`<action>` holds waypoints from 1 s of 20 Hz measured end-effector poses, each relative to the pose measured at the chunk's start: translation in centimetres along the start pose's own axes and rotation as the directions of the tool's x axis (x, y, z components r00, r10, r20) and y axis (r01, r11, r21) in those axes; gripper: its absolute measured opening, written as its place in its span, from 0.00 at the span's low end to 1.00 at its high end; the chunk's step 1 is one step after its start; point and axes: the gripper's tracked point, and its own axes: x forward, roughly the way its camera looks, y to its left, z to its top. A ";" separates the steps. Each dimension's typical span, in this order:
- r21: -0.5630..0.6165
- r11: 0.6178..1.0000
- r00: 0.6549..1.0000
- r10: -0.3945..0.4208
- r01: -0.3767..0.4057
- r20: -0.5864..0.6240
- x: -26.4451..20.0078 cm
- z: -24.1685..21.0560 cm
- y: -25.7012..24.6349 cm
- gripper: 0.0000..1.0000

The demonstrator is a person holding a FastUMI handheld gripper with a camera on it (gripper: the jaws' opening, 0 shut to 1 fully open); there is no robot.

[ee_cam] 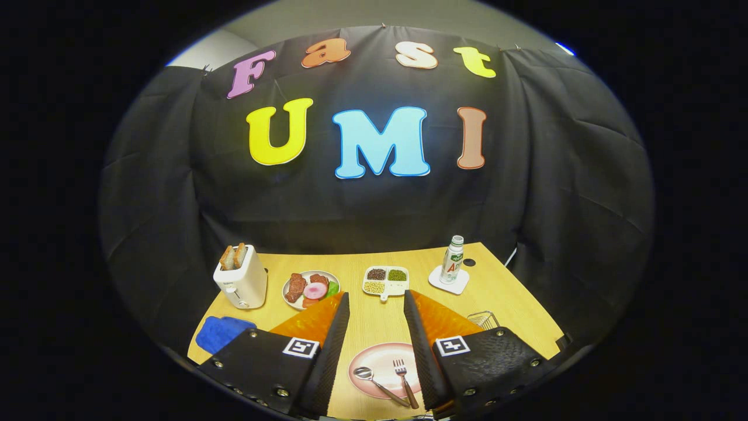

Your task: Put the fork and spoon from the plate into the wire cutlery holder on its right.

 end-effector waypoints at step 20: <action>-0.092 0.993 0.583 -0.120 0.077 -0.803 6.1 -24.7 -4.2 0.59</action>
